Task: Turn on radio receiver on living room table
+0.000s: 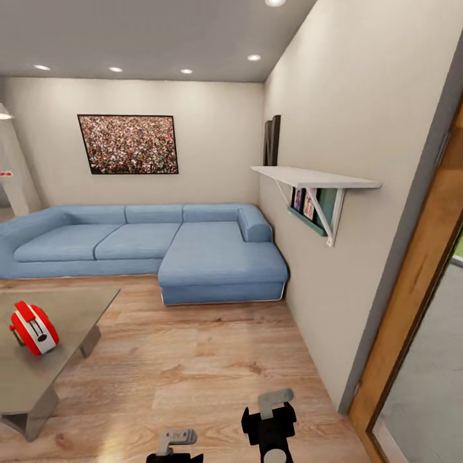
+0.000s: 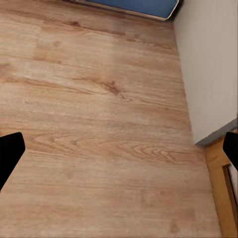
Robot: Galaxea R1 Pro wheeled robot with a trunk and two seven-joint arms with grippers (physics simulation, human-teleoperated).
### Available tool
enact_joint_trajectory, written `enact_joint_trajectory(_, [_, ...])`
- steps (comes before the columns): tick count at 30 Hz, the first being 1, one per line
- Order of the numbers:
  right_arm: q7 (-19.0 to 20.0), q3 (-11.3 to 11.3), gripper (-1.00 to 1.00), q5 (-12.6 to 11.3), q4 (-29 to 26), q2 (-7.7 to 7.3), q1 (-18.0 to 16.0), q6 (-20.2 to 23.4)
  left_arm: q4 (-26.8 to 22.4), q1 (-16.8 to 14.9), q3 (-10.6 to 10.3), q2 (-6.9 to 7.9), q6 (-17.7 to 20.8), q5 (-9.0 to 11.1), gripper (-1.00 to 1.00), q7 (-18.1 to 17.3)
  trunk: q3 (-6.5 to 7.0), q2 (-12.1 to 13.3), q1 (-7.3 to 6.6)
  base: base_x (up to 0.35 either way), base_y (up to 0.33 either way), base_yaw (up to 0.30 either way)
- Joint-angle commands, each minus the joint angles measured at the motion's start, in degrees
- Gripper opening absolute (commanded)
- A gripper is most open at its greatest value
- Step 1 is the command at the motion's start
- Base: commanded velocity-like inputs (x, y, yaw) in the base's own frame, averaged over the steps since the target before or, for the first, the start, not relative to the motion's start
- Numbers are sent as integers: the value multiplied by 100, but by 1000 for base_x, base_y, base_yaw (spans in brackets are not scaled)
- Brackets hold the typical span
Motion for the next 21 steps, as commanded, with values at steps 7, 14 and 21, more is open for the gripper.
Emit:
enact_joint_trajectory(7, [0, 0, 100, -8, 0, 0, 3, 0, 0, 0, -5, 0, 0, 0, 100, 0, 0, 0, 0, 275, -205, 292])
enact_joint_trajectory(14, [0, 0, 100, -9, 0, 0, 1, 0, 2, 0, -7, 0, 0, 0, 100, 0, 0, 0, 0, 275, -205, 292])
enact_joint_trajectory(21, [0, 0, 100, -9, 0, 0, 0, 0, 1, 0, -3, 3, 2, 0, 100, 0, 0, 0, 0, 274, -208, 289])
